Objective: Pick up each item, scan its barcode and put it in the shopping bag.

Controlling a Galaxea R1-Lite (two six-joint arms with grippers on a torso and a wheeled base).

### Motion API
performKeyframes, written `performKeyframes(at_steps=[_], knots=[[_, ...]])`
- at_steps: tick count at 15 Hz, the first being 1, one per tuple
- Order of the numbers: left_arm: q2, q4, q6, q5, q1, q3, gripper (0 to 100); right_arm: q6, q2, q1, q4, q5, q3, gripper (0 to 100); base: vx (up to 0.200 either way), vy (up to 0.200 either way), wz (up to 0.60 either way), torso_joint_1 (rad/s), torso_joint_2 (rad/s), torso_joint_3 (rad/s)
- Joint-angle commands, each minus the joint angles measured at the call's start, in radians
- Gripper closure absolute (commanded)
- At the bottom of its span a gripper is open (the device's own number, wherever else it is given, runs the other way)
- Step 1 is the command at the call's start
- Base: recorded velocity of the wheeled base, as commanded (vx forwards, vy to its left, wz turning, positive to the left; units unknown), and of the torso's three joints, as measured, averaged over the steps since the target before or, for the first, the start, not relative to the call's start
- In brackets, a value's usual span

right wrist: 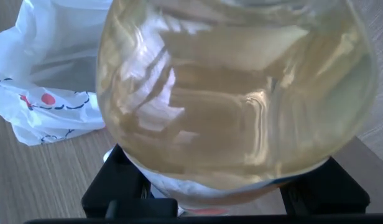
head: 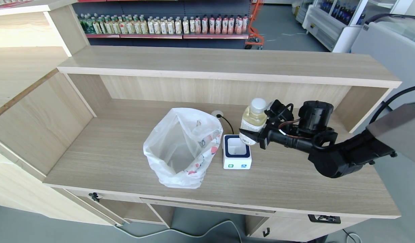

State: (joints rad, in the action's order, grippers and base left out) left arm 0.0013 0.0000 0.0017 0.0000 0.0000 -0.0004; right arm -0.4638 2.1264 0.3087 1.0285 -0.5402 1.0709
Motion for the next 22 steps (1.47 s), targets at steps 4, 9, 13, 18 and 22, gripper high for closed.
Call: performKeyframes(at_steps=[4, 9, 13, 18, 22], knots=[[0.000, 0.000, 0.000, 0.000, 0.000, -0.001, 0, -0.050, 0.067, 0.016, -0.001, -0.009, 0.057, 100, 0.000, 0.000, 0.00, 0.000, 0.00, 0.000], [0.000, 0.000, 0.000, 0.000, 0.000, -0.001, 0, -0.102, 0.121, 0.046, -0.001, -0.064, 0.139, 100, 0.000, 0.000, 0.00, 0.000, 0.00, 0.000], [0.000, 0.000, 0.000, 0.000, 0.000, -0.001, 0, -0.119, 0.172, 0.064, -0.002, -0.066, 0.215, 100, 0.000, 0.000, 0.00, 0.000, 0.00, 0.000], [0.000, 0.000, 0.000, 0.000, -0.002, -0.001, 0, -0.208, 0.214, 0.066, -0.002, -0.066, 0.244, 100, 0.000, 0.000, 0.00, 0.000, 0.00, 0.000], [0.000, 0.000, 0.000, 0.000, 0.000, 0.000, 0, -0.233, 0.245, 0.067, -0.004, -0.066, 0.267, 100, 0.000, 0.000, 0.00, 0.000, 0.00, 0.000]])
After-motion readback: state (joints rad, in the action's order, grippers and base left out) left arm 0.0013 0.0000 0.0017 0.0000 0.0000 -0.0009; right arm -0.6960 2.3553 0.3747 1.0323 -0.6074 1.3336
